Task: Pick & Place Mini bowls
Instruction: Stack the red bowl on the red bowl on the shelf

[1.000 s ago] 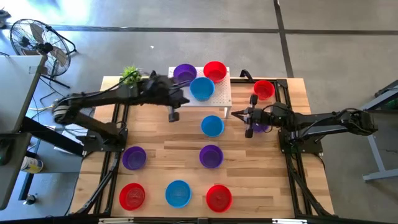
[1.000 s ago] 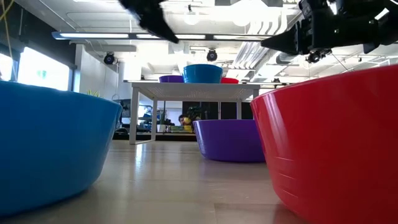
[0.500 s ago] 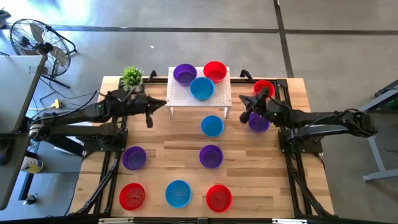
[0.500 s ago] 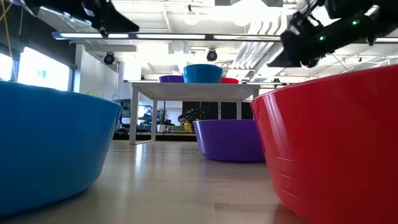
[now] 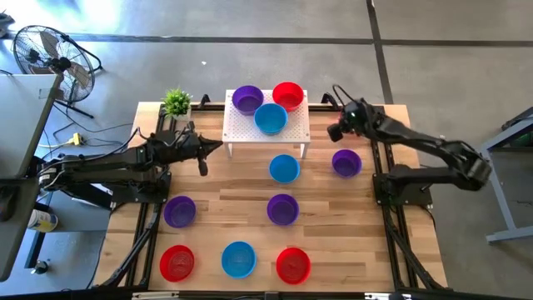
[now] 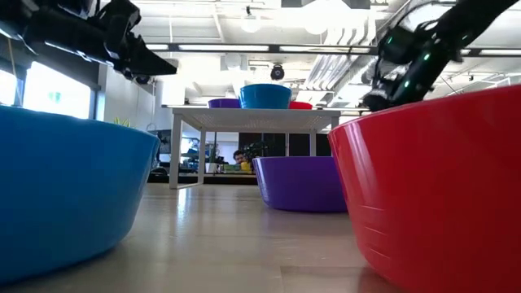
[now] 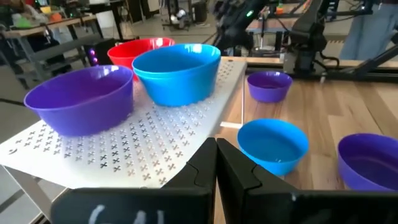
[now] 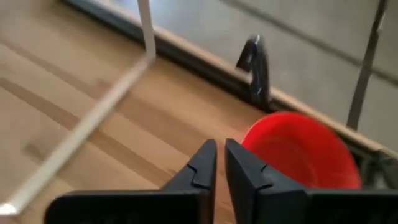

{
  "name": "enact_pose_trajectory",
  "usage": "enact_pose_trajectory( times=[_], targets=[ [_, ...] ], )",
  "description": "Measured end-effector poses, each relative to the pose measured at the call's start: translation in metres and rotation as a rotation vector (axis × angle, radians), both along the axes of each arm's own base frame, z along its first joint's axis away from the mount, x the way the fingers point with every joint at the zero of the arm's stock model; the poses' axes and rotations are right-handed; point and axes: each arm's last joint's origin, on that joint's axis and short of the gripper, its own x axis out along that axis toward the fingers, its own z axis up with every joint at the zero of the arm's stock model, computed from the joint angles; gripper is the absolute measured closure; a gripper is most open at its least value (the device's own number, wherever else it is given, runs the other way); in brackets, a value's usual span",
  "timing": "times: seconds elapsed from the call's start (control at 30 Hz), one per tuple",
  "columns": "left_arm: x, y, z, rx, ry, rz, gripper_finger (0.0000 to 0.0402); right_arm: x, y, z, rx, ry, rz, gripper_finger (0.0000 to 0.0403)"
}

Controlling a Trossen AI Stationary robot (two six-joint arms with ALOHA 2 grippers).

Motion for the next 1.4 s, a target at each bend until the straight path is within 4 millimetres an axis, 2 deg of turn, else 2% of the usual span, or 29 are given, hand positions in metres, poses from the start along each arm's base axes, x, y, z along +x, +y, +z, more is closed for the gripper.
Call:
enact_pose_trajectory(
  times=[0.13,0.23,0.43,0.63,0.97,1.17,1.4],
  targets=[
    [0.0,0.0,-0.003,-0.005,0.02,0.0,0.0399,0.0,-0.025,-0.021,0.069,0.117,-0.026,0.0324],
    [0.0,0.0,-0.003,-0.004,0.015,0.0,0.0399,0.002,-0.036,-0.033,0.111,0.172,-0.023,0.0292],
    [0.0,0.0,-0.003,-0.004,0.016,0.0,0.0399,0.005,-0.047,-0.048,0.15,0.203,-0.018,0.0273],
    [0.0,0.0,-0.003,-0.005,0.016,0.0,0.0399,0.006,-0.05,-0.053,0.156,0.201,-0.017,0.0298],
    [0.0,0.0,-0.004,-0.006,0.023,0.0,0.0399,0.006,-0.047,-0.055,0.199,0.202,0.029,0.0397],
    [0.0,0.0,-0.004,-0.007,0.023,0.0,0.0399,0.008,-0.044,-0.053,0.228,0.165,0.078,0.0396],
    [0.0,0.0,-0.003,-0.007,0.023,0.0,0.0399,0.013,-0.024,-0.041,0.319,0.076,0.216,0.0397]
  ],
)
